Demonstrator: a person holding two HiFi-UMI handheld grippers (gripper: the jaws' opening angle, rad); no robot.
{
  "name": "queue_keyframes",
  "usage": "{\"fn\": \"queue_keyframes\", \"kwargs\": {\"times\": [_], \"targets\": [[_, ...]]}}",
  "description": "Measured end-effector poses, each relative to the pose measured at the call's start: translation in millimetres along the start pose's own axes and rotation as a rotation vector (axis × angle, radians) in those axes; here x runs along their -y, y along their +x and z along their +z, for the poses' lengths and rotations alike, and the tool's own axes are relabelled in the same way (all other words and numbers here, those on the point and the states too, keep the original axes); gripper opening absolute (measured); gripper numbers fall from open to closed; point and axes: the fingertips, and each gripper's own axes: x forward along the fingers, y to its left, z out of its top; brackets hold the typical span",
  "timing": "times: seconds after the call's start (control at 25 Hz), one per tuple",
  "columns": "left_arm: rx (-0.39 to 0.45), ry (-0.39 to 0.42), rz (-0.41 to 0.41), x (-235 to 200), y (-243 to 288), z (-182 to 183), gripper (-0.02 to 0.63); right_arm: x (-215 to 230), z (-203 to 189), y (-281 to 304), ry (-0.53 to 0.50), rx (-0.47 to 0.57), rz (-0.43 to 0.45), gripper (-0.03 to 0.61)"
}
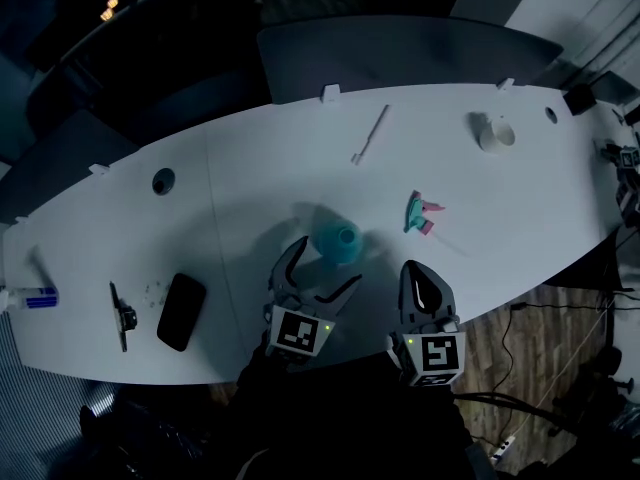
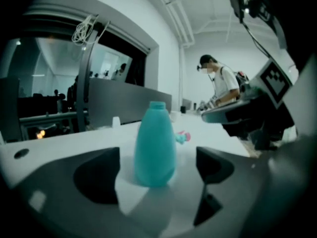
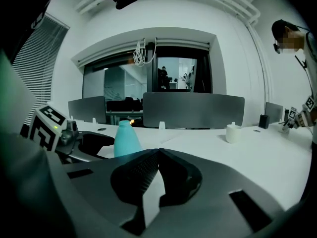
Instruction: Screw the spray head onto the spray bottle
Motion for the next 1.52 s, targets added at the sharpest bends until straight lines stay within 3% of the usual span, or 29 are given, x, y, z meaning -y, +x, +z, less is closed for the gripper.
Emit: {"fn": "queue_keyframes", "kwargs": {"times": [0.32,0.44,0.72,0.84,0.96,1.08,1.24,1.4,1.52], "targets": [[-0.068,-0.039,-0.041,-6,48,-10,0.471,22,2,-4,-0.012,-0.01,-0.02,0.005],[-0.079,-0.015,-0.035,-8,50,-13,0.397,26,0,-5,0.003,-0.005,-0.027,0.005],[-0.139,0.032,-0.14,20,47,-18,0.39,34,4,-9,-0.005,-0.006,-0.028,0.005],[-0.131,0.057,-0.179,43,45,-20,0.39,46,4,-7,-0.048,-0.042,0.019,0.005],[-0.107,0.055,-0.17,51,43,-17,0.39,55,-3,3,-0.102,-0.149,0.139,0.005],[-0.107,0.054,-0.181,52,44,-17,0.391,63,-9,17,-0.233,-0.313,0.283,0.013],[-0.121,0.063,-0.182,52,43,-20,0.391,76,-13,38,-0.425,-0.493,0.42,0.242],[-0.118,0.061,-0.176,53,42,-18,0.391,87,-38,56,-0.567,-0.756,0.516,0.241],[-0.11,0.057,-0.171,53,41,-14,0.391,81,-56,65,-0.511,-0.921,0.595,0.241]]}}
